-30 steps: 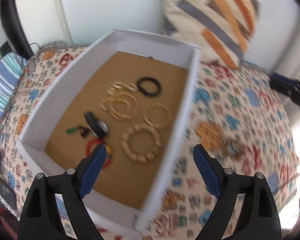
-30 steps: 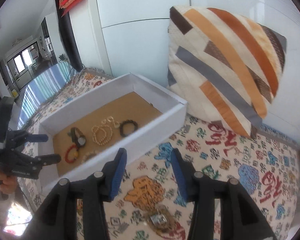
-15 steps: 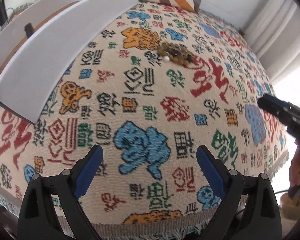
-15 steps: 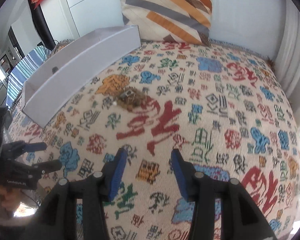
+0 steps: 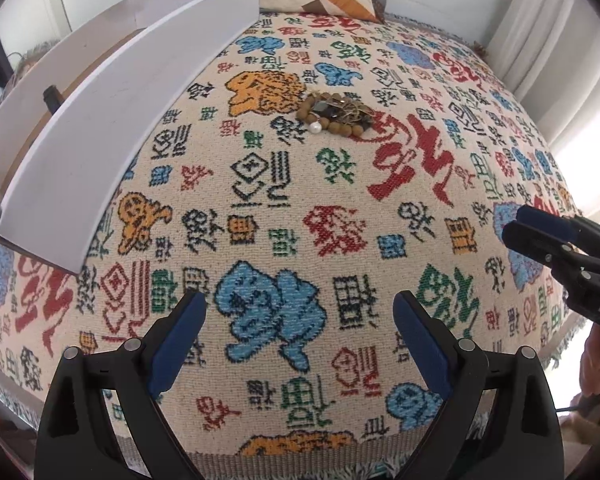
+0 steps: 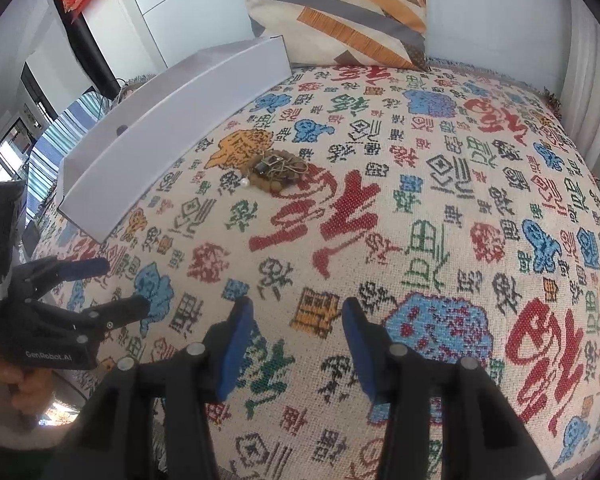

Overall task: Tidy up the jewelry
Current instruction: 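Withdraw both tools from the box back toward the remaining jewelry, then grasp the silver pendant necklace with the right tool and lift it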

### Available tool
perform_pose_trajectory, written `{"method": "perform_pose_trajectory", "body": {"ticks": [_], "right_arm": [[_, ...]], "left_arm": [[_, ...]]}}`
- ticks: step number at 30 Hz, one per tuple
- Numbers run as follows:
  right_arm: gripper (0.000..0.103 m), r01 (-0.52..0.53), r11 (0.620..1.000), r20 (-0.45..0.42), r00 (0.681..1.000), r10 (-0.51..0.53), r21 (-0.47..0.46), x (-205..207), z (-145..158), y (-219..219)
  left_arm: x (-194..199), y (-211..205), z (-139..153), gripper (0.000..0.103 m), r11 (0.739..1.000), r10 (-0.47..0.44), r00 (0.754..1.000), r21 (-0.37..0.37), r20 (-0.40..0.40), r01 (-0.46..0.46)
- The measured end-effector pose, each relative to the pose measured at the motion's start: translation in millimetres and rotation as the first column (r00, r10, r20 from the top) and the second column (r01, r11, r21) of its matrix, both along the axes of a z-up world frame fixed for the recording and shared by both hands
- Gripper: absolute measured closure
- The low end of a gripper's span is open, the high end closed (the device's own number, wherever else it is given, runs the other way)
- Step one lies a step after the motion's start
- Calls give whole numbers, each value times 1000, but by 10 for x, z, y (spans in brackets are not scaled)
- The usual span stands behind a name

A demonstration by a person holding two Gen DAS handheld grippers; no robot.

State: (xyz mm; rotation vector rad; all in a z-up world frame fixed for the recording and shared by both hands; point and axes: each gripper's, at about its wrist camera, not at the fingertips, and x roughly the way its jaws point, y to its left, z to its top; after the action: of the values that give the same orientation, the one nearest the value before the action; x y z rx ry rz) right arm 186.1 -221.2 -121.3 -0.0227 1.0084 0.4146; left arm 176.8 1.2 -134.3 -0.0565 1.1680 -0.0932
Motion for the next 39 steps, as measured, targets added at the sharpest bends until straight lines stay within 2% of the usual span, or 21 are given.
{"method": "perform_pose_trajectory", "body": {"ticks": [7, 13, 19, 26, 35, 39], "right_arm": [[56, -38, 999, -26, 999, 37, -3, 57, -61, 178], [56, -53, 999, -66, 996, 53, 4, 113, -115, 259], [56, -75, 997, -69, 995, 74, -9, 212, -74, 311], [56, -137, 980, 23, 990, 142, -147, 671, 135, 510], [56, -226, 960, -19, 974, 226, -166, 1483, -249, 906], [59, -257, 949, -54, 966, 252, -181, 1647, -458, 1060]], "left_arm": [[35, 142, -57, 8, 999, 33, 999, -3, -14, -33], [56, 139, -123, 8, 1000, 28, 999, -10, -31, -28], [63, 133, -131, 8, 1000, 26, 999, -7, -31, -26], [86, 200, -194, 8, 999, 48, 998, -19, -48, -49], [120, 215, -234, 8, 999, 48, 997, -13, -62, -48], [143, 266, -273, 8, 998, 58, 996, -16, -72, -59]]}}
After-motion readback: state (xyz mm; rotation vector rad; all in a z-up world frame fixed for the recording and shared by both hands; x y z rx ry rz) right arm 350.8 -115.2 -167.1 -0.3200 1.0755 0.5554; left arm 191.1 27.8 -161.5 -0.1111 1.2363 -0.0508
